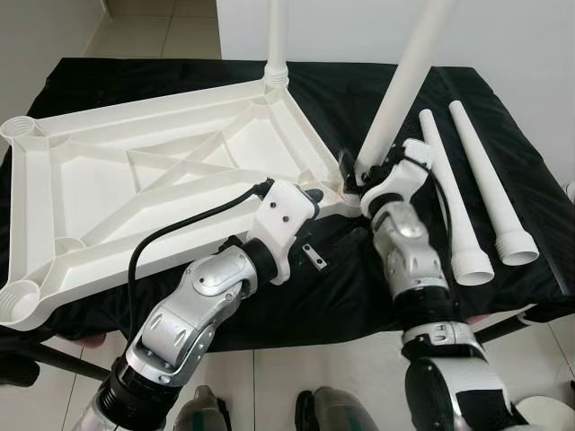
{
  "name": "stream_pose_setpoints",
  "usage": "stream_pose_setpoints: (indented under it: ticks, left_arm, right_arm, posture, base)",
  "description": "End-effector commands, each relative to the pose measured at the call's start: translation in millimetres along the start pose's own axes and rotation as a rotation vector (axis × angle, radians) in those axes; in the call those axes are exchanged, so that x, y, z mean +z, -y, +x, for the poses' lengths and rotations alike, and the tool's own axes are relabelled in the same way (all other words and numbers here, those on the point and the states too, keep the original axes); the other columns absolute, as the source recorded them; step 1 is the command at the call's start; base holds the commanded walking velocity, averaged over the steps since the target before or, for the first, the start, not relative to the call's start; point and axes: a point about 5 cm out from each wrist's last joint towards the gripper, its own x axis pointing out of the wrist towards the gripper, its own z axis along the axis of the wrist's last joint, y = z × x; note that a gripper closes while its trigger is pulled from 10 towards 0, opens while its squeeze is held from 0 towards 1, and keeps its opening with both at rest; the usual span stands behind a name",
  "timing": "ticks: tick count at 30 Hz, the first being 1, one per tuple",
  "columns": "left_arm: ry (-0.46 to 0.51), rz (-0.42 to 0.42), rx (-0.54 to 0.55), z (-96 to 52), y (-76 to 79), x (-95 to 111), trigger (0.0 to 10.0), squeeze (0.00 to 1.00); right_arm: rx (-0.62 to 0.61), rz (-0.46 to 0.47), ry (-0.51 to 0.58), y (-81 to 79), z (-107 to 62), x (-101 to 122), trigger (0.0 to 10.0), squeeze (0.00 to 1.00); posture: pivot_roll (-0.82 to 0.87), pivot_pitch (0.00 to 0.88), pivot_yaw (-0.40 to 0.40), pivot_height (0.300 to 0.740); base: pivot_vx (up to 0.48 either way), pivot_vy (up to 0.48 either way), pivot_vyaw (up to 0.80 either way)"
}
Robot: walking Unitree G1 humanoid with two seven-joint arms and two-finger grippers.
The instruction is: Building children table
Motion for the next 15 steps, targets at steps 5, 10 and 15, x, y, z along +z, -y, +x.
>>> stream_pose_setpoints:
  ticks: [5,10,15]
  left_arm:
    - [0.004,0.007,-0.033,0.1,2.1,3.2,10.0,0.00]
    - [0.005,0.008,-0.034,0.5,2.1,3.3,10.0,0.00]
    - [0.007,0.008,-0.030,0.9,1.5,3.5,10.0,0.00]
  right_arm:
    - [0.225,-0.056,-0.070,8.2,1.9,-6.0,10.0,0.00]
    - [0.339,-0.128,-0.140,21.0,1.0,-11.7,10.0,0.00]
    - [0.364,-0.196,-0.172,36.5,1.9,-11.9,0.0,0.00]
  posture:
    - [-0.09,0.054,-0.021,0.740]
    - [-0.08,0.047,-0.025,0.740]
    - [-0.08,0.039,-0.025,0.740]
  base:
    - [0.000,0.000,0.00]
    - [0.000,0.000,0.00]
    - [0.000,0.000,0.00]
